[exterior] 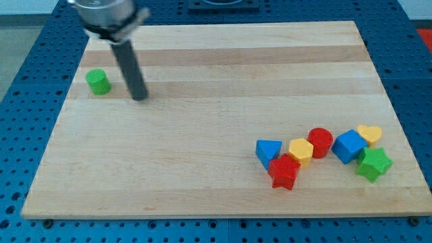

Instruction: Point at the green star

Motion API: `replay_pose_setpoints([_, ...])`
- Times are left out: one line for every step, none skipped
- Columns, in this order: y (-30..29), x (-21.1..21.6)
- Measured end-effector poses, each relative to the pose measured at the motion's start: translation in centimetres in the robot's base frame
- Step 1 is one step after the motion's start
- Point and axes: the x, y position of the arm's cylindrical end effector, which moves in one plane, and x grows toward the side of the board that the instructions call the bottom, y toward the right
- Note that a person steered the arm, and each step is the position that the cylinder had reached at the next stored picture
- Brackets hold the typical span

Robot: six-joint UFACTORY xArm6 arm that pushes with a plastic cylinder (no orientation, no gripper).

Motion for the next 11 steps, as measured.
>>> replay_pose_setpoints([8.7, 4.1])
replay_pose_setpoints([17.2, 5.9])
replay_pose_setpoints([21.7, 6.0])
replay_pose_setpoints([24.6, 2.6])
replay_pose_setpoints([34.7, 1.0])
replay_pose_setpoints([45.0, 3.1])
replay_pose_setpoints([47.1, 5.2])
replay_pose_setpoints([47.0, 10.3])
replay_pose_setpoints([43.6, 12.5])
replay_pose_setpoints([37.8, 17.0])
replay_pose_setpoints([36.0, 17.3])
